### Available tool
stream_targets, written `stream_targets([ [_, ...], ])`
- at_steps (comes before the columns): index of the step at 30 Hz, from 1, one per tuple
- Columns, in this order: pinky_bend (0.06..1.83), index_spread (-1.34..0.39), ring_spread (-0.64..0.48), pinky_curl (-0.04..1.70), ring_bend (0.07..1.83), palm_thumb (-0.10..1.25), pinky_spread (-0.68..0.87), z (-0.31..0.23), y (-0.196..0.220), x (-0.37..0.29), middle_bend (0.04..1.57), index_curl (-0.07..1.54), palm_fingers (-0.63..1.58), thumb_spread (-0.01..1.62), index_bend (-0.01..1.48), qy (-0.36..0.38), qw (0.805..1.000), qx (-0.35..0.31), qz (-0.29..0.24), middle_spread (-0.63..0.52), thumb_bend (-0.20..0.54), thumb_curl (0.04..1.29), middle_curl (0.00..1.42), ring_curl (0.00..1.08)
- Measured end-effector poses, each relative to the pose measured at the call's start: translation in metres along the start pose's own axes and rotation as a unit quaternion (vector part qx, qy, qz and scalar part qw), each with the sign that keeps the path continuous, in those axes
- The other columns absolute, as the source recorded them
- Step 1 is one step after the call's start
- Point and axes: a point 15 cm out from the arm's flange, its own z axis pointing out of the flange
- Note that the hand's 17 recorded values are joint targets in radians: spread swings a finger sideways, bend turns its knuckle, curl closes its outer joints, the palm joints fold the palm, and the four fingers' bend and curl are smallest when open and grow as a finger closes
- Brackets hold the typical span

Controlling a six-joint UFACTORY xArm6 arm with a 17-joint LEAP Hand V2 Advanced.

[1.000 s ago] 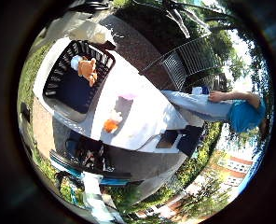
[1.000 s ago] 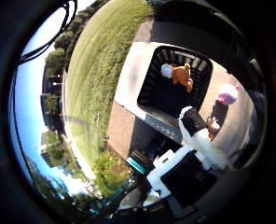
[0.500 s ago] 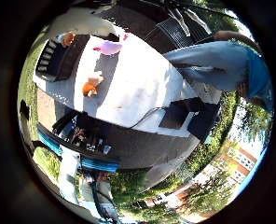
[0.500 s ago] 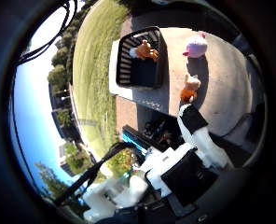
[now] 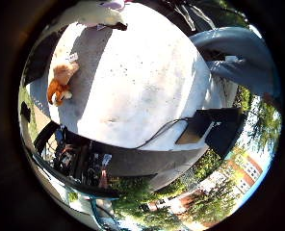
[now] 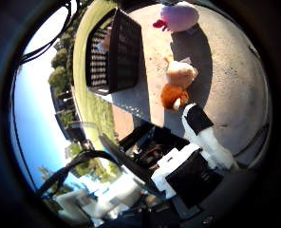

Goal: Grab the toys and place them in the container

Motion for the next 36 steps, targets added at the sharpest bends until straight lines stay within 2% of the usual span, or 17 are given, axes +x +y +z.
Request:
stream_targets([
  [7, 0.6, -0.36, 0.27, 0.19, 0.35, 0.76, 0.45, 0.081, -0.032, -0.039, 0.16, 0.3, 0.06, 1.1, 0.18, 0.02, 0.998, 0.008, -0.05, 0.05, -0.028, 0.47, 0.31, 0.3],
  [16, 0.56, -0.36, 0.27, 0.19, 0.31, 0.75, 0.45, 0.145, -0.037, -0.083, 0.16, 0.31, 0.08, 1.09, 0.21, 0.028, 0.994, -0.042, -0.093, 0.05, -0.028, 0.46, 0.3, 0.3],
  [19, 0.54, -0.31, 0.27, 0.18, 0.32, 0.76, 0.46, 0.149, -0.034, -0.077, 0.18, 0.33, 0.26, 1.08, 0.27, 0.038, 0.993, -0.05, -0.096, 0.03, -0.028, 0.46, 0.3, 0.3],
  [20, 0.53, -0.29, 0.26, 0.15, 0.4, 0.77, 0.46, 0.148, -0.033, -0.074, 0.27, 0.33, 0.52, 1.07, 0.28, 0.042, 0.993, -0.051, -0.098, 0.0, -0.027, 0.46, 0.32, 0.31],
  [21, 0.51, -0.3, 0.26, 0.14, 0.44, 0.77, 0.46, 0.146, -0.034, -0.072, 0.31, 0.32, 0.63, 1.07, 0.28, 0.046, 0.993, -0.048, -0.099, -0.01, -0.025, 0.46, 0.34, 0.31],
  [22, 0.54, -0.33, 0.23, 0.14, 0.53, 0.78, 0.45, 0.142, -0.036, -0.068, 0.4, 0.3, 0.81, 1.07, 0.22, 0.05, 0.993, -0.041, -0.099, -0.04, -0.021, 0.46, 0.37, 0.32],
  [23, 0.58, -0.35, 0.21, 0.15, 0.69, 0.8, 0.44, 0.135, -0.039, -0.063, 0.5, 0.29, 0.95, 1.07, 0.14, 0.055, 0.993, -0.031, -0.098, -0.06, -0.02, 0.47, 0.42, 0.39],
  [24, 0.61, -0.38, 0.18, 0.16, 0.84, 0.8, 0.43, 0.126, -0.04, -0.06, 0.58, 0.27, 0.98, 1.07, 0.09, 0.06, 0.993, -0.022, -0.098, -0.08, -0.021, 0.47, 0.46, 0.45],
  [26, 0.66, -0.43, 0.14, 0.18, 1.02, 0.82, 0.43, 0.116, -0.032, -0.055, 0.68, 0.26, 0.99, 1.06, 0.11, 0.064, 0.993, -0.01, -0.094, -0.12, -0.018, 0.47, 0.52, 0.54],
  [27, 0.78, -0.48, 0.1, 0.22, 1.12, 0.84, 0.43, 0.111, -0.027, -0.055, 0.75, 0.25, 1.01, 1.06, 0.16, 0.067, 0.993, -0.006, -0.094, -0.15, -0.018, 0.48, 0.58, 0.6],
  [28, 0.82, -0.5, 0.09, 0.22, 1.14, 0.85, 0.42, 0.105, -0.024, -0.056, 0.76, 0.24, 1.01, 1.05, 0.15, 0.07, 0.993, -0.001, -0.094, -0.16, -0.016, 0.48, 0.59, 0.62],
  [29, 0.98, -0.55, 0.05, 0.27, 1.18, 0.88, 0.41, 0.097, -0.021, -0.056, 0.83, 0.23, 1.09, 1.04, 0.19, 0.074, 0.993, 0.005, -0.095, -0.19, -0.008, 0.5, 0.65, 0.65],
  [32, 1.23, -0.64, 0.0, 0.37, 1.22, 0.98, 0.37, 0.069, -0.016, -0.056, 0.93, 0.24, 1.13, 1.03, 0.25, 0.085, 0.992, 0.022, -0.093, -0.22, 0.017, 0.54, 0.73, 0.71],
  [36, 1.44, -0.78, -0.05, 0.49, 1.28, 1.02, 0.29, 0.031, 0.002, -0.055, 1.03, 0.26, 1.06, 1.05, 0.36, 0.084, 0.993, 0.015, -0.077, -0.25, 0.009, 0.59, 0.84, 0.76],
])
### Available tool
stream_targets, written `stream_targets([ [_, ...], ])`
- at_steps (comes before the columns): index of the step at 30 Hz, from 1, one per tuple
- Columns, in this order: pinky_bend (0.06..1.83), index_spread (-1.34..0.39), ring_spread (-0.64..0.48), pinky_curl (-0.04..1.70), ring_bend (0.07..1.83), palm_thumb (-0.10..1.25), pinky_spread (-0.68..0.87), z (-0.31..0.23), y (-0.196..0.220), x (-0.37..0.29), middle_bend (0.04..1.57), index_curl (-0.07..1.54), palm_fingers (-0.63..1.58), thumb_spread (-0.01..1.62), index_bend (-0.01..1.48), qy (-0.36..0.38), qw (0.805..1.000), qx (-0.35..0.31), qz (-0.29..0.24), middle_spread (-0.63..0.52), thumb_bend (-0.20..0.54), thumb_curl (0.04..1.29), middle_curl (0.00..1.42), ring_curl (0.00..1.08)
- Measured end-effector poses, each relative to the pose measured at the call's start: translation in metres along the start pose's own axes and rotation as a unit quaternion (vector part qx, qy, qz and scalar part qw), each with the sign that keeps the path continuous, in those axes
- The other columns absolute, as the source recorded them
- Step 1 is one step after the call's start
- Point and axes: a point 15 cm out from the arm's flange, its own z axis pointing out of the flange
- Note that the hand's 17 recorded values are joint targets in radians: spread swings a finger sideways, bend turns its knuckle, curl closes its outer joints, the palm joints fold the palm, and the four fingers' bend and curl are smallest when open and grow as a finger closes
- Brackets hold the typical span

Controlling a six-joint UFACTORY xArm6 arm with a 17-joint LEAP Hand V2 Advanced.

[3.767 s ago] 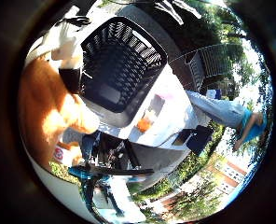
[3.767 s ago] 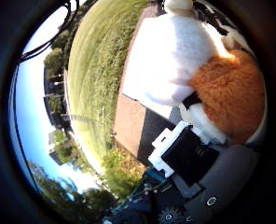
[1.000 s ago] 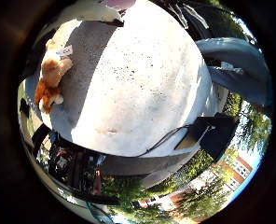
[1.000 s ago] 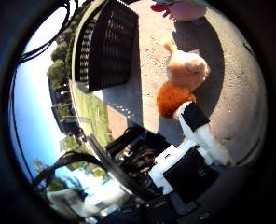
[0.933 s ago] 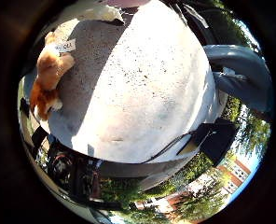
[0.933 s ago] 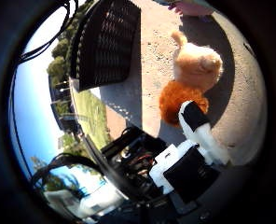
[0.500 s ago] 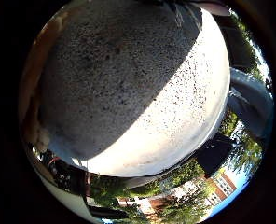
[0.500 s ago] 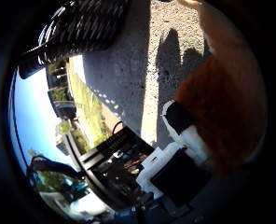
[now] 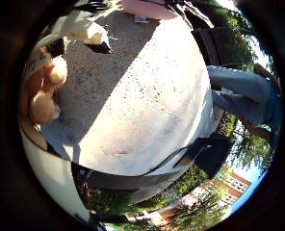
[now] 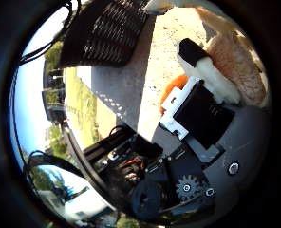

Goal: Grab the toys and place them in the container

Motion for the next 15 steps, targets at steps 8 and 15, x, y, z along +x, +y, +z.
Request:
stream_targets([
  [8, 1.57, -0.96, -0.11, 0.61, 1.36, 1.03, 0.19, -0.101, 0.069, -0.005, 1.12, 0.35, 0.93, 1.09, 0.54, -0.036, 0.997, -0.047, 0.054, -0.27, -0.011, 0.66, 0.99, 0.83],
  [15, 1.62, -1.07, -0.13, 0.68, 1.44, 1.01, 0.15, -0.203, 0.054, -0.031, 1.17, 0.45, 0.84, 1.1, 0.63, -0.048, 0.997, -0.019, 0.057, -0.28, -0.012, 0.72, 1.07, 0.87],
])
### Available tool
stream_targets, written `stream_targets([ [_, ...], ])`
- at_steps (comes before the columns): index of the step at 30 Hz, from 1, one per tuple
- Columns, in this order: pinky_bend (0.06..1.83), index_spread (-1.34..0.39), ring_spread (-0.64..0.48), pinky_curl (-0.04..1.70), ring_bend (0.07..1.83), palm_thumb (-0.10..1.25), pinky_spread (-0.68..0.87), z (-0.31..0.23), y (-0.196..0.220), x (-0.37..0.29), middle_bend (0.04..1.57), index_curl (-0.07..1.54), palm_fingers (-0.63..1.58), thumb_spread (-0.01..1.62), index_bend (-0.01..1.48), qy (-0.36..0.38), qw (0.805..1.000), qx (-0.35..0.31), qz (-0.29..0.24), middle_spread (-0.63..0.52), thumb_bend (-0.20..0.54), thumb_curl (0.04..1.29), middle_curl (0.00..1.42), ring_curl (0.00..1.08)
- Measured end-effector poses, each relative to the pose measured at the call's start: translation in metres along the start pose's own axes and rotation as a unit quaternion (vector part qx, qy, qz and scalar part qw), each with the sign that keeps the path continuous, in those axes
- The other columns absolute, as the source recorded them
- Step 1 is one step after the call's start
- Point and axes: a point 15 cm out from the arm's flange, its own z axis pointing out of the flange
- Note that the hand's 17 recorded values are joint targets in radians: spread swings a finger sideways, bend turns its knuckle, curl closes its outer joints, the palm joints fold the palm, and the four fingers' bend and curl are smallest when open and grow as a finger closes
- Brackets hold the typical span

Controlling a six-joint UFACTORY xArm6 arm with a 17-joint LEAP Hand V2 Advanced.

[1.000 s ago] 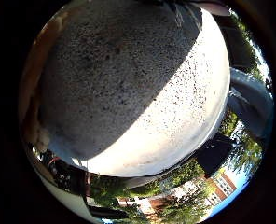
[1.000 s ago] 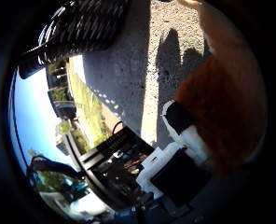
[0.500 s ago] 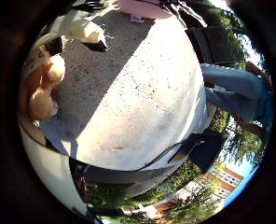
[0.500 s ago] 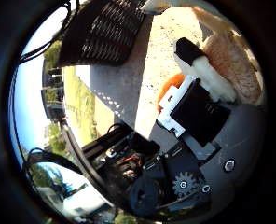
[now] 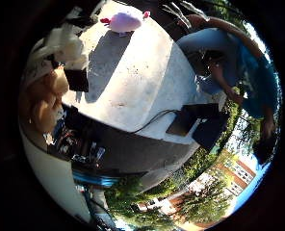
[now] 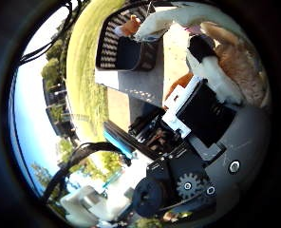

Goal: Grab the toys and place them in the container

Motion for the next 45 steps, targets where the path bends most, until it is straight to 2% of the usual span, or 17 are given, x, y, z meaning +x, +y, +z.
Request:
stream_targets([
  [3, 1.65, -1.11, -0.14, 0.71, 1.47, 1.0, 0.14, -0.048, -0.009, -0.021, 1.2, 0.52, 0.8, 1.11, 0.66, 0.002, 1.0, 0.023, -0.002, -0.28, -0.012, 0.74, 1.11, 0.88],
  [8, 1.68, -1.16, -0.14, 0.75, 1.51, 0.99, 0.12, -0.095, -0.036, -0.074, 1.23, 0.63, 0.75, 1.11, 0.68, 0.009, 0.998, 0.056, -0.015, -0.28, -0.014, 0.76, 1.14, 0.88],
  [11, 1.69, -1.18, -0.14, 0.77, 1.53, 0.99, 0.12, -0.111, -0.057, -0.107, 1.25, 0.7, 0.73, 1.12, 0.67, 0.019, 0.997, 0.073, -0.021, -0.28, -0.013, 0.77, 1.15, 0.88],
  [16, 1.7, -1.21, -0.14, 0.79, 1.56, 0.98, 0.11, -0.103, -0.107, -0.144, 1.28, 0.83, 0.69, 1.12, 0.66, 0.024, 0.997, 0.071, -0.032, -0.27, -0.012, 0.79, 1.17, 0.88],
  [22, 1.73, -1.23, -0.14, 0.82, 1.59, 0.98, 0.11, -0.063, -0.169, -0.194, 1.31, 0.97, 0.68, 1.12, 0.63, 0.006, 0.998, 0.053, -0.045, -0.27, -0.012, 0.81, 1.17, 0.87],
  [27, 1.74, -1.25, -0.14, 0.83, 1.61, 0.97, 0.1, -0.021, -0.214, -0.241, 1.33, 1.09, 0.66, 1.12, 0.6, -0.001, 0.995, 0.076, -0.059, -0.26, -0.014, 0.82, 1.17, 0.87],
  [35, 1.7, -1.25, -0.12, 0.86, 1.66, 0.9, 0.1, 0.065, -0.261, -0.284, 1.35, 1.24, 0.56, 1.14, 0.54, 0.01, 0.995, 0.079, -0.067, -0.26, -0.024, 0.79, 1.16, 0.86],
  [39, 1.57, -1.2, -0.02, 0.81, 1.51, 0.87, 0.16, 0.096, -0.272, -0.28, 1.23, 1.25, 0.58, 1.15, 0.54, 0.01, 0.996, 0.077, -0.053, -0.21, -0.028, 0.74, 1.07, 0.76],
  [41, 1.5, -1.09, 0.06, 0.82, 1.28, 0.85, 0.22, 0.106, -0.272, -0.277, 0.89, 1.2, -0.03, 1.15, 0.39, 0.011, 0.996, 0.069, -0.051, -0.16, -0.034, 0.71, 0.94, 0.72],
  [42, 1.48, -1.07, 0.09, 0.81, 1.21, 0.84, 0.24, 0.113, -0.271, -0.274, 0.81, 1.18, -0.15, 1.14, 0.38, 0.011, 0.996, 0.063, -0.054, -0.14, -0.04, 0.7, 0.9, 0.7],
  [43, 1.39, -1.02, 0.14, 0.76, 1.05, 0.83, 0.28, 0.118, -0.271, -0.27, 0.66, 1.13, -0.26, 1.14, 0.35, 0.011, 0.997, 0.059, -0.056, -0.1, -0.039, 0.68, 0.81, 0.62],
  [44, 1.34, -0.96, 0.18, 0.71, 0.93, 0.82, 0.31, 0.121, -0.272, -0.268, 0.53, 1.08, -0.3, 1.12, 0.28, 0.011, 0.996, 0.058, -0.061, -0.06, -0.04, 0.67, 0.74, 0.55],
  [45, 1.32, -0.94, 0.2, 0.69, 0.89, 0.82, 0.33, 0.124, -0.273, -0.266, 0.48, 1.06, -0.29, 1.12, 0.25, 0.011, 0.996, 0.058, -0.069, -0.05, -0.038, 0.67, 0.71, 0.52],
])
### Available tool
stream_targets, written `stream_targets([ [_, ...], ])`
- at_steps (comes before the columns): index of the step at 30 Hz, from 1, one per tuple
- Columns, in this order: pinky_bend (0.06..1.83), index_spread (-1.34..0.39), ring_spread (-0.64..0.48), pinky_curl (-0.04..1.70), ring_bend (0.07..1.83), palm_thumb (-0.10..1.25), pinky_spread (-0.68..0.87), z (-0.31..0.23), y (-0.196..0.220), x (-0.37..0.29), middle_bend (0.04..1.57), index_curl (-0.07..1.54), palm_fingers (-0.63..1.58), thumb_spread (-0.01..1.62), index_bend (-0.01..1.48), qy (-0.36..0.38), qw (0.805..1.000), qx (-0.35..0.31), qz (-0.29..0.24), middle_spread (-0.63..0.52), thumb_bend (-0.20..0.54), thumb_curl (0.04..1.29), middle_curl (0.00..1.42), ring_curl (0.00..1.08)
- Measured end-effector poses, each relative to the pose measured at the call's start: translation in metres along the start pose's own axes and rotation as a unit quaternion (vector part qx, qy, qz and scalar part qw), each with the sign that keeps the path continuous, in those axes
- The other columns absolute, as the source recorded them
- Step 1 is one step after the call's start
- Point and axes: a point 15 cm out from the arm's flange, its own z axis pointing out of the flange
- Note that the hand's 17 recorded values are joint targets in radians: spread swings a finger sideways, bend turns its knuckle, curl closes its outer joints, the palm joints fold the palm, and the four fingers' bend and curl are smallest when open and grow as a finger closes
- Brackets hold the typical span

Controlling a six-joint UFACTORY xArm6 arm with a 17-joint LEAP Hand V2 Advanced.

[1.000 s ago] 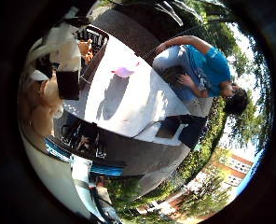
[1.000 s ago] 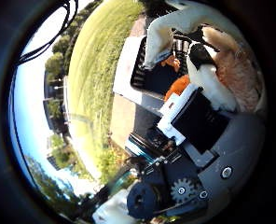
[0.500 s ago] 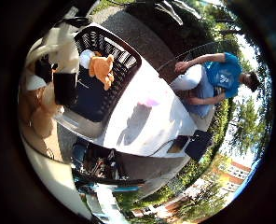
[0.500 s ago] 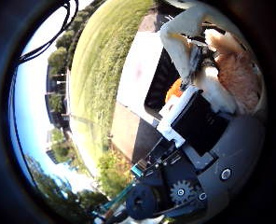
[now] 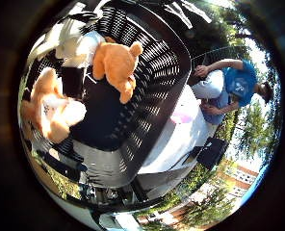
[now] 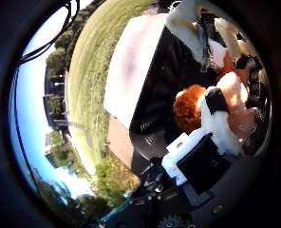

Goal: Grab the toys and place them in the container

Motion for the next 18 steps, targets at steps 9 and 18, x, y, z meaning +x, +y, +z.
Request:
stream_targets([
  [9, 1.13, -0.61, 0.32, 0.52, 0.59, 0.81, 0.48, -0.062, -0.009, 0.026, 0.15, 0.67, -0.16, 1.07, 0.08, -0.001, 0.999, 0.05, -0.02, 0.09, -0.03, 0.6, 0.46, 0.34],
  [18, 0.95, -0.48, 0.32, 0.41, 0.48, 0.78, 0.51, -0.172, 0.049, 0.121, 0.15, 0.47, -0.07, 1.06, 0.15, 0.004, 0.998, 0.058, -0.009, 0.1, -0.031, 0.56, 0.36, 0.3],
])
